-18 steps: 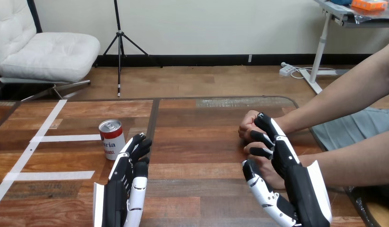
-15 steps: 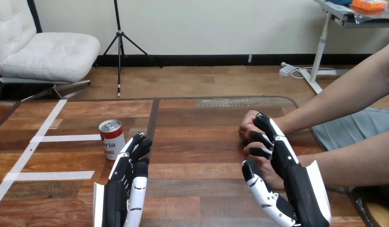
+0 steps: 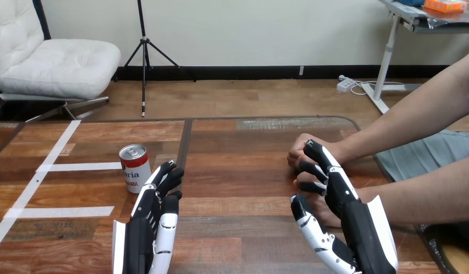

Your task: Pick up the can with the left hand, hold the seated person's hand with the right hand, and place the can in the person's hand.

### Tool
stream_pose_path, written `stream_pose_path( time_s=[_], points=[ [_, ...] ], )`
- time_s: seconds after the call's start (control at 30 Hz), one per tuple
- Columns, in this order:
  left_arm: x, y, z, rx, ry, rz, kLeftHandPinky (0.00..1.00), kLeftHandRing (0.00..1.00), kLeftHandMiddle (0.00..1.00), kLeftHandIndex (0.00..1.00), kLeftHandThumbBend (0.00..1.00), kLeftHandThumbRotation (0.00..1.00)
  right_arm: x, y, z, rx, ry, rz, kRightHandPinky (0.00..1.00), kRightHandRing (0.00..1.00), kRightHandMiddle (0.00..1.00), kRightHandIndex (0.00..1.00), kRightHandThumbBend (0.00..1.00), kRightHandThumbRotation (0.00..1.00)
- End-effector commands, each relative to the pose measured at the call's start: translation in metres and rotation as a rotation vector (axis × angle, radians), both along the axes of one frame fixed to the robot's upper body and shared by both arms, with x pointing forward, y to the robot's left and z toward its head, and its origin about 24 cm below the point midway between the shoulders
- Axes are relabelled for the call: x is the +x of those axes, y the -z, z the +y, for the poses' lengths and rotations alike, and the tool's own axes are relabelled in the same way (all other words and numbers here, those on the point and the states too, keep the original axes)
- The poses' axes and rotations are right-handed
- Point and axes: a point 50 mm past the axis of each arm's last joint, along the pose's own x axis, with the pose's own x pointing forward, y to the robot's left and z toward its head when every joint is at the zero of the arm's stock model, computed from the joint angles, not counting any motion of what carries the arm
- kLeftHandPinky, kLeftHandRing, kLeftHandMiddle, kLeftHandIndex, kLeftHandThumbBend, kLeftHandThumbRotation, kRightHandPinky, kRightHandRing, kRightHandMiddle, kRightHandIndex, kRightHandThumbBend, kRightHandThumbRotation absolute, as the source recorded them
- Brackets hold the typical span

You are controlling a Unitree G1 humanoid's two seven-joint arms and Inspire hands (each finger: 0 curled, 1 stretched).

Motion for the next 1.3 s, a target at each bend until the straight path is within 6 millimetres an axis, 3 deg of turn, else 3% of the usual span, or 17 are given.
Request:
stream_pose_path(
  time_s=[0.0,1.27],
  points=[
    [0.0132,-0.0166,-0.0034,-0.014,0.010,-0.105,0.76,0.83,0.81,0.83,0.53,0.95,0.0089,-0.0145,0.0000,0.009,0.006,-0.073,0.75,0.87,0.92,0.92,0.34,0.56],
    [0.0125,-0.0166,-0.0033,-0.012,0.004,-0.101,0.77,0.83,0.80,0.83,0.53,0.95,0.0092,-0.0146,-0.0013,-0.003,0.010,-0.082,0.74,0.86,0.92,0.91,0.35,0.54]
  ],
)
